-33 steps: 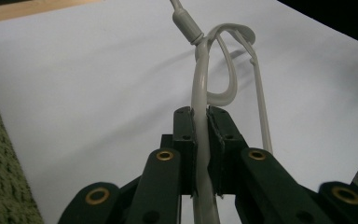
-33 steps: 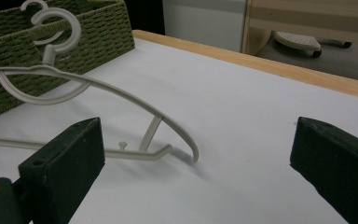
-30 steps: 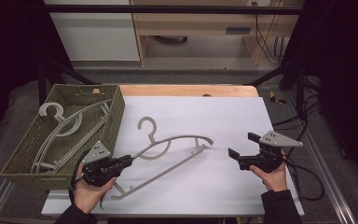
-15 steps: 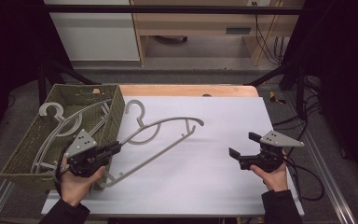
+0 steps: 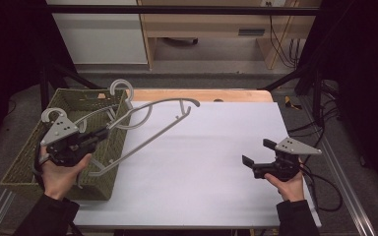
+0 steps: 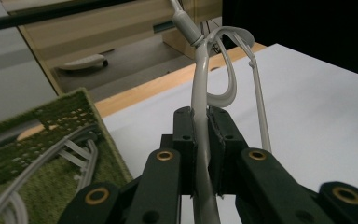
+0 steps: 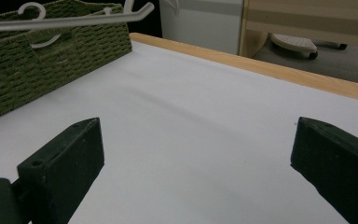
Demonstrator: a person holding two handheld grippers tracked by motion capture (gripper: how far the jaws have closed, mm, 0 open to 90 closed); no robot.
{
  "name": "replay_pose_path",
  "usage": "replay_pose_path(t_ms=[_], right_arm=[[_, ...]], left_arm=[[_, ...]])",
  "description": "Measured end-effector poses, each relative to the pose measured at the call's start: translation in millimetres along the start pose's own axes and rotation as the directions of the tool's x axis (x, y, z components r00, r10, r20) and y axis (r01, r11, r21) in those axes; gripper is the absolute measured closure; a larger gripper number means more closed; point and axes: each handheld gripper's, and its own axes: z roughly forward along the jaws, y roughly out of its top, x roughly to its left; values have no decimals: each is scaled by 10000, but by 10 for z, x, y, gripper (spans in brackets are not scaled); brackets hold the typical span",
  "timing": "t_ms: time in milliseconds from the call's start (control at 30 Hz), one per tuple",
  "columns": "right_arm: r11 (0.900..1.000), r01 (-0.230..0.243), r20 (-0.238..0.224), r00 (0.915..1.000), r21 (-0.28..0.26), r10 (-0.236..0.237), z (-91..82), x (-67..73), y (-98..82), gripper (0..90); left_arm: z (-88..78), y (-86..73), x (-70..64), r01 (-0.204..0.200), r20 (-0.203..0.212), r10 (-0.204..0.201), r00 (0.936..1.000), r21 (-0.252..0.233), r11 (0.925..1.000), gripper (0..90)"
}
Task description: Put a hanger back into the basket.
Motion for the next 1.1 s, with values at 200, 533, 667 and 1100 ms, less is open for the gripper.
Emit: replay_pose_path(t_ms=[200,533,667,1100], right_arm=[[10000,-26,12,10000,-2,26,-7,-3,3,29],[10000,6,26,10000,29,-6,-3,-7,3,29],[10000,-1,30,10000,19,1,-1,-7,3,29],[10000,25,23,10000,36,-25,-8,-18,3,29]], left_arm=[[-109,98,205,-13,-385,4,9993,-224,9997,822],[-227,71,576,323,-997,-369,9943,-473,9984,822],[-255,5,726,407,-1231,-456,9914,-423,9983,821],[-352,-247,1190,656,-1818,-745,9805,-543,9964,820]])
